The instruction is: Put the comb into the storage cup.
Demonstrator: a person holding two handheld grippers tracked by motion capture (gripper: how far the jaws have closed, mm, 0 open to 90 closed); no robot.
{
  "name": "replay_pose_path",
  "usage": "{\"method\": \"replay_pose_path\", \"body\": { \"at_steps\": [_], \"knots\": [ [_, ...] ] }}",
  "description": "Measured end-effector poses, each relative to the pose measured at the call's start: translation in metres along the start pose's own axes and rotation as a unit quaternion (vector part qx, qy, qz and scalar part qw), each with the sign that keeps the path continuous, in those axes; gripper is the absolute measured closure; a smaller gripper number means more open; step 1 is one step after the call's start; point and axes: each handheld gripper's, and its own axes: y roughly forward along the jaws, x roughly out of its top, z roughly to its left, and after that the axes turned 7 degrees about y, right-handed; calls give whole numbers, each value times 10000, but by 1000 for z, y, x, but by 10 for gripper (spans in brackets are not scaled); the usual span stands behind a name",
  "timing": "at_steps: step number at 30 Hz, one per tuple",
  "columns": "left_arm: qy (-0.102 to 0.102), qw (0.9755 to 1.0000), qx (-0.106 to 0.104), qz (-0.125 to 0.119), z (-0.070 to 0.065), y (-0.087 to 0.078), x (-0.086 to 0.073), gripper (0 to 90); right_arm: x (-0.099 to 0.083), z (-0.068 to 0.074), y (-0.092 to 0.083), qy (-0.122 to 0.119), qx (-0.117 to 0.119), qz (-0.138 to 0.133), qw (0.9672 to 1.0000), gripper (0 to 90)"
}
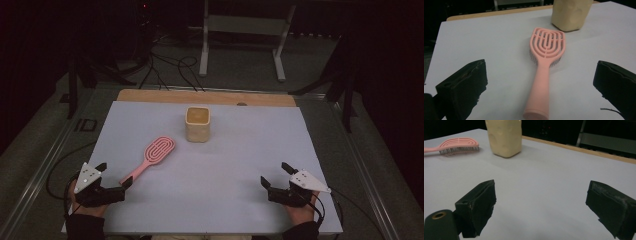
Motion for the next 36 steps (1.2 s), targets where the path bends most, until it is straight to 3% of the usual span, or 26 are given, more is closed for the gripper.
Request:
{"method": "replay_pose_path", "body": {
  "at_steps": [9,14,23,25,29,36],
  "knots": [
    [-65,9997,-16,232,5,4,9,0,0,-3,-2,117,-52,-89,9999,90],
    [-65,9990,-234,381,6,7,17,0,0,-4,-3,176,-15,-127,9998,90],
    [216,9982,-186,531,3,14,33,0,0,-3,-4,134,-55,-150,9998,90],
    [353,9967,-126,718,2,18,39,0,0,-3,-5,129,-52,-147,9998,90],
    [533,9913,2,1201,2,27,47,0,0,-2,-4,148,-32,-146,9998,90],
    [660,9879,-40,1405,3,36,57,0,0,-2,-5,139,-60,-139,9998,90]
  ]
}}
